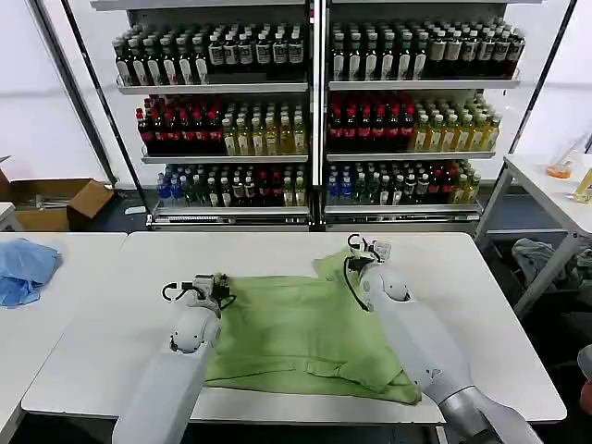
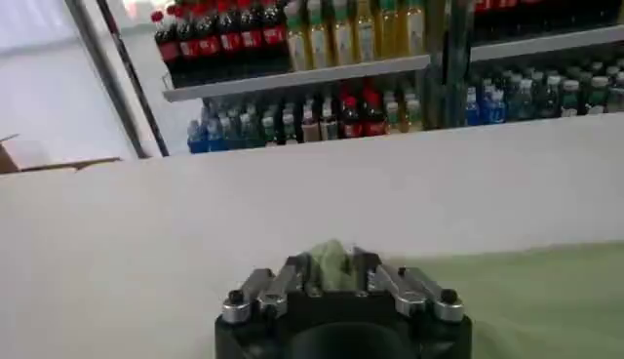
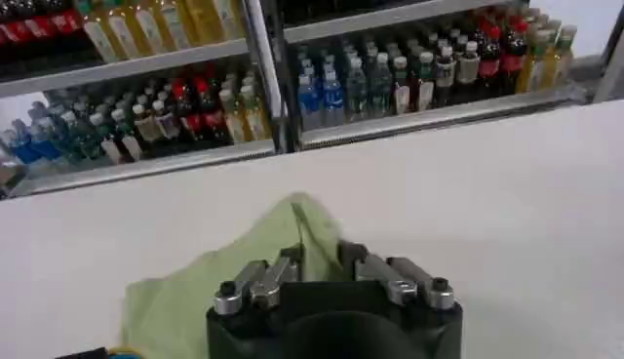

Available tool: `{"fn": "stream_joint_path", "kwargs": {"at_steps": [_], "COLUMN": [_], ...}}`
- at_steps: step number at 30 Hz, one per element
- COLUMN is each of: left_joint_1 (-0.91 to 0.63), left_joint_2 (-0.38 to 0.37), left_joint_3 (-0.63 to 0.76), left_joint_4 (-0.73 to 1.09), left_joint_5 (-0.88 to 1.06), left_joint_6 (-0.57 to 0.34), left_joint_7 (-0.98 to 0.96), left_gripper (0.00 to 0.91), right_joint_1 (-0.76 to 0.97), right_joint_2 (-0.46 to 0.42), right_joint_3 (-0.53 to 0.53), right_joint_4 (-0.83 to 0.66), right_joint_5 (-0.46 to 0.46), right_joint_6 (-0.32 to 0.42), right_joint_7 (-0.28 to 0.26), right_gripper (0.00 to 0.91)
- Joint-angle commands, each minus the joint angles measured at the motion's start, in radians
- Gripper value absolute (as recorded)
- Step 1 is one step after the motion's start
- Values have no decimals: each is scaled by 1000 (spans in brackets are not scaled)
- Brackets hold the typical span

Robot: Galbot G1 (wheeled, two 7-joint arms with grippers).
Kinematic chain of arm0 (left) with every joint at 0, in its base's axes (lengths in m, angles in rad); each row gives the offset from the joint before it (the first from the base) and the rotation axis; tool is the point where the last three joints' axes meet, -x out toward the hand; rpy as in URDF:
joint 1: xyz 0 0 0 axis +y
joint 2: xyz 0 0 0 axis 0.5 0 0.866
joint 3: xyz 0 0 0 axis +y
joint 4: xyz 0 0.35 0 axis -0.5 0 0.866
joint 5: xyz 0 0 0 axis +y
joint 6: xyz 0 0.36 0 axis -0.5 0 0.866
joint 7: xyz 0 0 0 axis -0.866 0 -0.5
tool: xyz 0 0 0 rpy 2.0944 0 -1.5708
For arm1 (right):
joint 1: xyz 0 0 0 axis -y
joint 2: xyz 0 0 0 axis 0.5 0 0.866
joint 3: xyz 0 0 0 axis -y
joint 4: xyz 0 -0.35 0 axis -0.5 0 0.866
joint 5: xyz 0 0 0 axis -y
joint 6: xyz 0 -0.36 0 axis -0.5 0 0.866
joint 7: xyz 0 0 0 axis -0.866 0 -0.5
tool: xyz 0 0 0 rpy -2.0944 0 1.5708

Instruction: Fold and organize the clothes.

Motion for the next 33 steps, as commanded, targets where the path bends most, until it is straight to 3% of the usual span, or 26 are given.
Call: {"fn": "stream_joint_path", "kwargs": {"at_steps": [1, 12, 25, 33], "left_joint_1": [23, 37, 138, 269], "left_joint_2": [8, 15, 57, 141], "left_joint_3": [-7, -44, -70, -73], "left_joint_4": [-27, -120, -339, -503], "left_joint_5": [-45, -114, -160, -172], "left_joint_6": [1, -34, -33, -20], "left_joint_7": [0, -10, -9, 6], "left_gripper": [30, 20, 20, 20], "right_joint_1": [1, -77, -286, -442], "right_joint_2": [18, -61, -168, -226], "right_joint_3": [-2, -3, 81, 149], "right_joint_4": [-34, 199, 567, 795], "right_joint_5": [-13, -117, -111, -110], "right_joint_6": [4, 119, 100, 78], "right_joint_7": [-6, -33, -3, 13], "right_gripper": [0, 0, 0, 0]}}
